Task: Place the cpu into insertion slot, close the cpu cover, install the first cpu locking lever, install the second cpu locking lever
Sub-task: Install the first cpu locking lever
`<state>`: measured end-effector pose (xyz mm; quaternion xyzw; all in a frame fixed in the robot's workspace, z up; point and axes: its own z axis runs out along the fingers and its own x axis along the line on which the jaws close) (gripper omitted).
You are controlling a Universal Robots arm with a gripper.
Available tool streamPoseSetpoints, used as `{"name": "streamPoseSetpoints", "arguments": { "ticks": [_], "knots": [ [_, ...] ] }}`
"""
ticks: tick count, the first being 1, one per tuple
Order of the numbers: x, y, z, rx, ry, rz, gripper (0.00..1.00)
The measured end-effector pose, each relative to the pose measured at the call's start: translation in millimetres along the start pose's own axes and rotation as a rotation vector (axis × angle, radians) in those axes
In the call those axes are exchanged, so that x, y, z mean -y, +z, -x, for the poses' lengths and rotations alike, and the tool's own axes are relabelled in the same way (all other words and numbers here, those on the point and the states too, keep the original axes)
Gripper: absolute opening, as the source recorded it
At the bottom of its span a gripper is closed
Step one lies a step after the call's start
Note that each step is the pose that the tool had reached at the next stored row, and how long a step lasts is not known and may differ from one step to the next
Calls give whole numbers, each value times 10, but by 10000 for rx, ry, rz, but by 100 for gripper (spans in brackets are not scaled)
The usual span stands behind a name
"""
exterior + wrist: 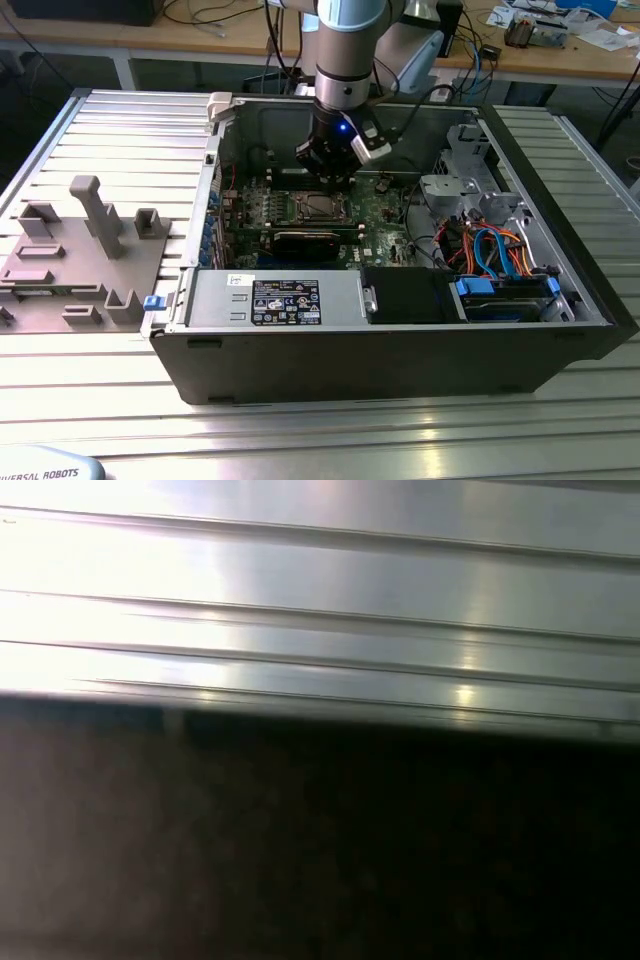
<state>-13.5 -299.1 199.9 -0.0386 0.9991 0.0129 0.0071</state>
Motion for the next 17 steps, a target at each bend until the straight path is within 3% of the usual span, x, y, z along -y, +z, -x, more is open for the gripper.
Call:
{"name": "streamPoseSetpoints", "arguments": {
  "ticks": [8, 11, 17],
  "knots": [
    [-2, -104, 1, -4, -1, -3, 11],
    [4, -113, 1, -4, 1, -24, 11],
    [190, -119, -14, -7, 0, -32, 11]
  ]
}}
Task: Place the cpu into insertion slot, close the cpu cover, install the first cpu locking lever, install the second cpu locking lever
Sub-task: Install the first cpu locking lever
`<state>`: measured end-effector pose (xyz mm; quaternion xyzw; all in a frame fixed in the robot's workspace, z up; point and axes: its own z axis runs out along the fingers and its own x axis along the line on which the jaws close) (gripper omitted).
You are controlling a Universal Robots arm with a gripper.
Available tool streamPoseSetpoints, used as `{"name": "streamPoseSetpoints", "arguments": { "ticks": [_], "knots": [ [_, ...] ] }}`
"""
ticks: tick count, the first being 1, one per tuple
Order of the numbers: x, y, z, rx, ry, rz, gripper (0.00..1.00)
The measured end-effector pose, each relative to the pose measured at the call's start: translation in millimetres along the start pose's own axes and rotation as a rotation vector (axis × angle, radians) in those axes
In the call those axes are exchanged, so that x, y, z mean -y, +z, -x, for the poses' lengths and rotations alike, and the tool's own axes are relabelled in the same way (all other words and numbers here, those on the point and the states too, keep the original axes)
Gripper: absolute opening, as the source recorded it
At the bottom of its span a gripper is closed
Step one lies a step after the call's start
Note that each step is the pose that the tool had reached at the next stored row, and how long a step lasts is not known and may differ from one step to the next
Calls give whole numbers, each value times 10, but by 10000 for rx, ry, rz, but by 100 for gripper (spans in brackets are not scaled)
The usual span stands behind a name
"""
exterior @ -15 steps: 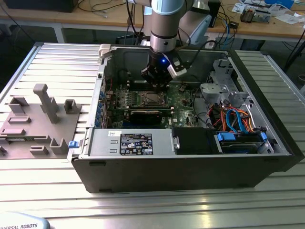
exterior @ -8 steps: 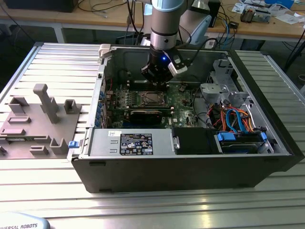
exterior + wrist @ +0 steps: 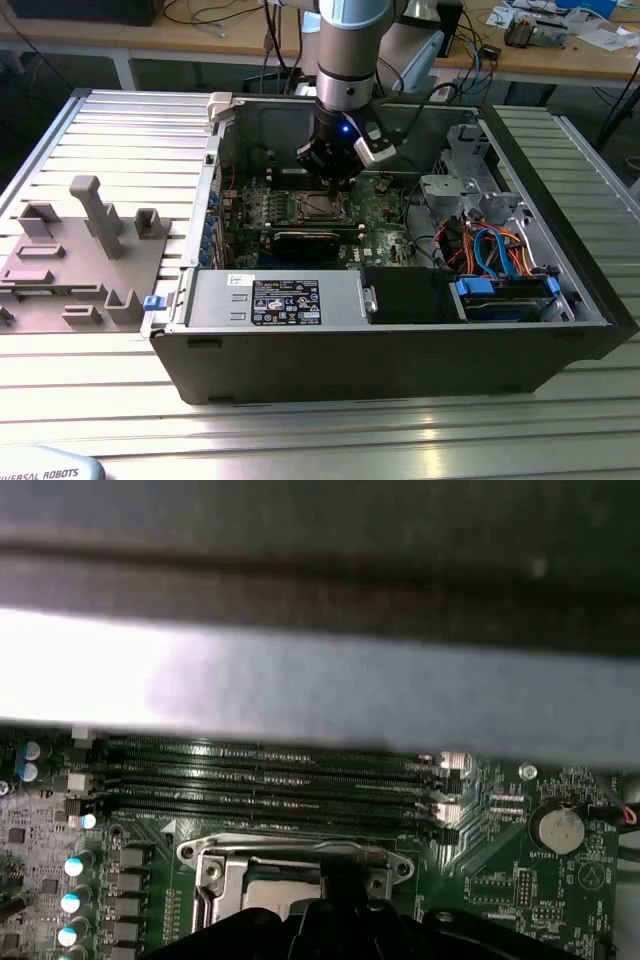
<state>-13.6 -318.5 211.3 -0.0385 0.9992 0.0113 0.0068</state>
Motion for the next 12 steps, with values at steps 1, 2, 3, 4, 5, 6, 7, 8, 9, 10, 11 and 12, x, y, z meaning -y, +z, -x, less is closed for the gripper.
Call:
{"name": "streamPoseSetpoints", "arguments": {
  "ticks": [1, 2, 3, 4, 5, 6, 7, 8, 9, 10, 11, 12],
  "knots": [
    [29, 0, -2, 1, 0, 2, 11],
    [49, -1, -4, 1, 0, 1, 11],
    [66, -1, -5, 0, -1, 1, 11],
    [82, -1, -6, 1, -1, 1, 11],
    [102, -3, -8, 1, -1, 0, 11],
    [115, -5, -8, 1, -2, 1, 11],
    [123, -8, -9, 0, -2, 0, 11],
    [133, -20, -10, -1, -1, -1, 11],
    [138, -43, -10, 0, 0, -1, 11],
    [140, -64, -10, 1, 0, 1, 11],
    [142, -98, -10, 1, 1, 1, 11],
    [144, -125, -9, 1, 0, 0, 11]
  ]
}}
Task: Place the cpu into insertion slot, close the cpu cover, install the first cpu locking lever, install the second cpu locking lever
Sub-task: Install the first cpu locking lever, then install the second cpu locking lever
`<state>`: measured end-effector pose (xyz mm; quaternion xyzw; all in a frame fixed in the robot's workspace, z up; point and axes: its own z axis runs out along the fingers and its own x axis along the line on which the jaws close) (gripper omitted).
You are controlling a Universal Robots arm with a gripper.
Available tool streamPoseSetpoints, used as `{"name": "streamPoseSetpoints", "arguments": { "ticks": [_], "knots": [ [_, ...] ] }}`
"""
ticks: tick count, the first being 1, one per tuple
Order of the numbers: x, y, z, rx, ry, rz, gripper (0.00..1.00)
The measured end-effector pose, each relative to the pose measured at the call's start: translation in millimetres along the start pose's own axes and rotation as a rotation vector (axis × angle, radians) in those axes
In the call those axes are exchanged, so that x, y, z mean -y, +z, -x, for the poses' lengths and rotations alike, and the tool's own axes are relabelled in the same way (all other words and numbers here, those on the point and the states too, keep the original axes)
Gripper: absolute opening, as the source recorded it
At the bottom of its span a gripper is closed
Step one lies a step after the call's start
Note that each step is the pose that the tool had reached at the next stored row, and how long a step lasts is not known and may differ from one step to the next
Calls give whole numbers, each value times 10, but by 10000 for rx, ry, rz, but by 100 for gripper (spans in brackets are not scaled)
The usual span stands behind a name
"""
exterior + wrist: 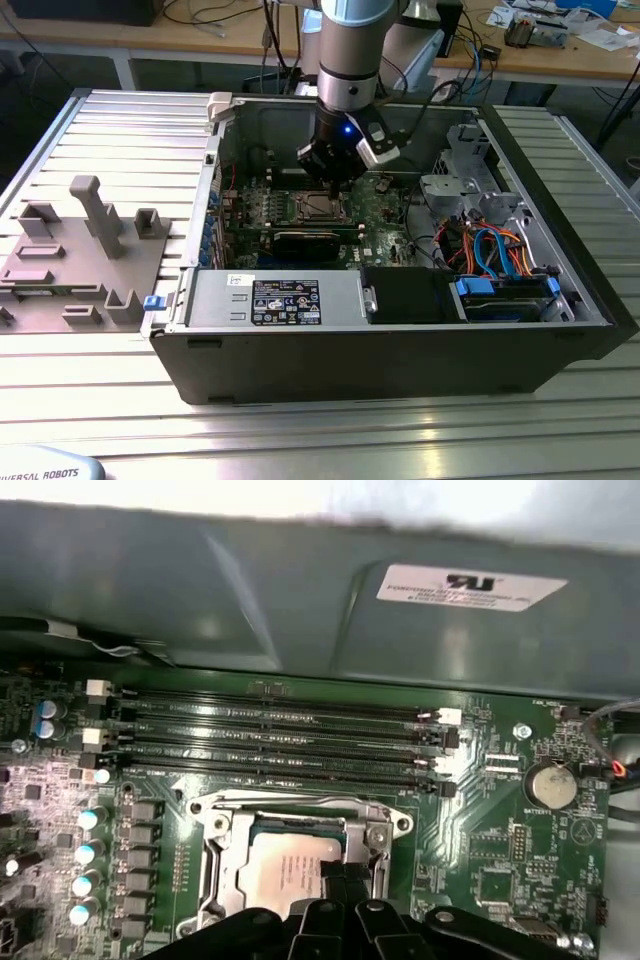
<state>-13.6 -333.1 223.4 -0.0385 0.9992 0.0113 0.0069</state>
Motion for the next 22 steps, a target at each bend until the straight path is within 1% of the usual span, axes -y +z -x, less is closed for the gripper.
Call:
{"name": "streamPoseSetpoints", "arguments": {
  "ticks": [4, 5, 6, 17, 22],
  "knots": [
    [0, -115, 1, 0, 0, 1, 11],
    [-1, -171, 3, 0, 0, 0, 11],
    [-1, -197, 3, -1, 0, -1, 11],
    [-1, -203, 3, 0, -1, 0, 11],
    [22, -204, 1, -1, -1, 0, 11]
  ]
}}
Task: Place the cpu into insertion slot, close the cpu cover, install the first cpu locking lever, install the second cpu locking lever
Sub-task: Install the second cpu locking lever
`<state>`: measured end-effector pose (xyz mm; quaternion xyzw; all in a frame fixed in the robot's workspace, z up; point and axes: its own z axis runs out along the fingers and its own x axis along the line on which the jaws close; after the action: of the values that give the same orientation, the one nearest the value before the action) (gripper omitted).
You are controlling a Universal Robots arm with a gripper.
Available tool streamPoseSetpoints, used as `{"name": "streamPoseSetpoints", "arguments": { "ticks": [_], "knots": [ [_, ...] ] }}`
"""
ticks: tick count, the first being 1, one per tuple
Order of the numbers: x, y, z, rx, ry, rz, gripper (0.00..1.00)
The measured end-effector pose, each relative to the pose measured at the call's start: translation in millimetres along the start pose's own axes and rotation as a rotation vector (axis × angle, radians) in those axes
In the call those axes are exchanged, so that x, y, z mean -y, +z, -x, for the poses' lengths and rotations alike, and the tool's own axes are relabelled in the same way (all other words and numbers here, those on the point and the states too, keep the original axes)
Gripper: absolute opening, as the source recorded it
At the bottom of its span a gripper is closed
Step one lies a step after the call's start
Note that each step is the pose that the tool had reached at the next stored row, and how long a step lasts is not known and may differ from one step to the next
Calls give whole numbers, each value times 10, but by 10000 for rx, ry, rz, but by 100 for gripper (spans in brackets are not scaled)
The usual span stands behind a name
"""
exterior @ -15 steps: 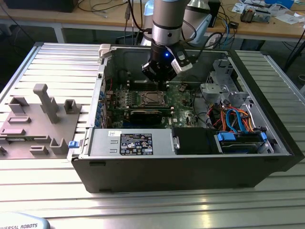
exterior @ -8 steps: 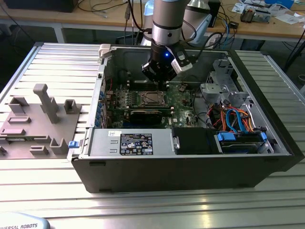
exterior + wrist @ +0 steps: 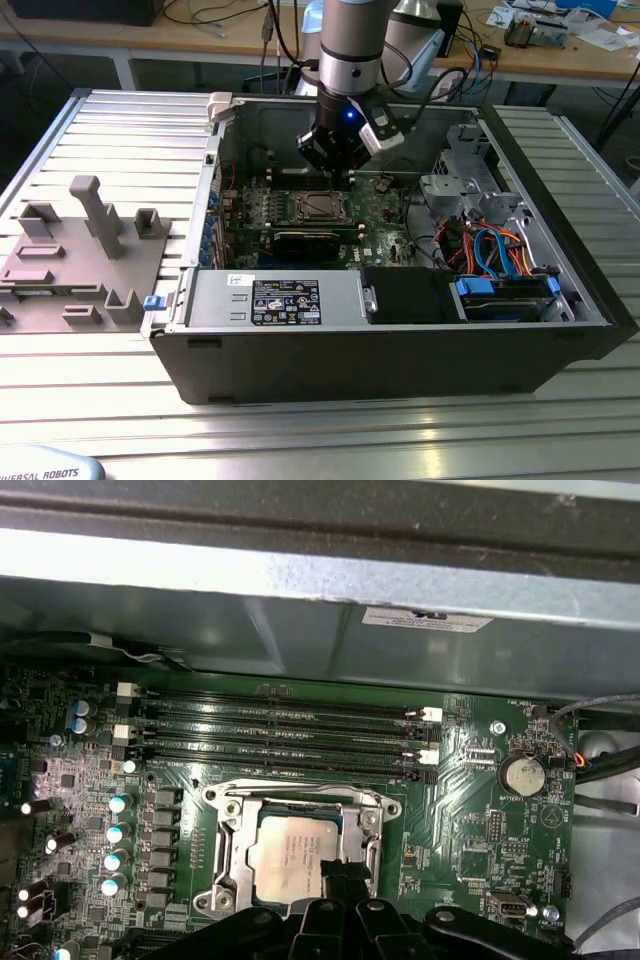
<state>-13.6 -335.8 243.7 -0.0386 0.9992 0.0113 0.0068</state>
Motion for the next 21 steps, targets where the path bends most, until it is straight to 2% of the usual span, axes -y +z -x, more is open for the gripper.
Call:
{"name": "streamPoseSetpoints", "arguments": {
  "ticks": [9, 12, 13, 15, 16, 17, 19, 20, 21],
  "knots": [
    [168, -3, -13, 2, 0, 2, 11],
    [244, -6, -19, 8, 2, 101, 11],
    [288, -6, -22, 21, 4, 259, 11],
    [335, -7, -26, 52, 9, 665, 11],
    [354, -7, -27, 72, 11, 919, 11],
    [372, -7, -29, 85, 14, 1081, 11],
    [425, -7, -33, 104, 18, 1322, 11],
    [443, -8, -35, 109, 19, 1394, 11],
    [496, -7, -40, 124, 21, 1588, 11]
  ]
}}
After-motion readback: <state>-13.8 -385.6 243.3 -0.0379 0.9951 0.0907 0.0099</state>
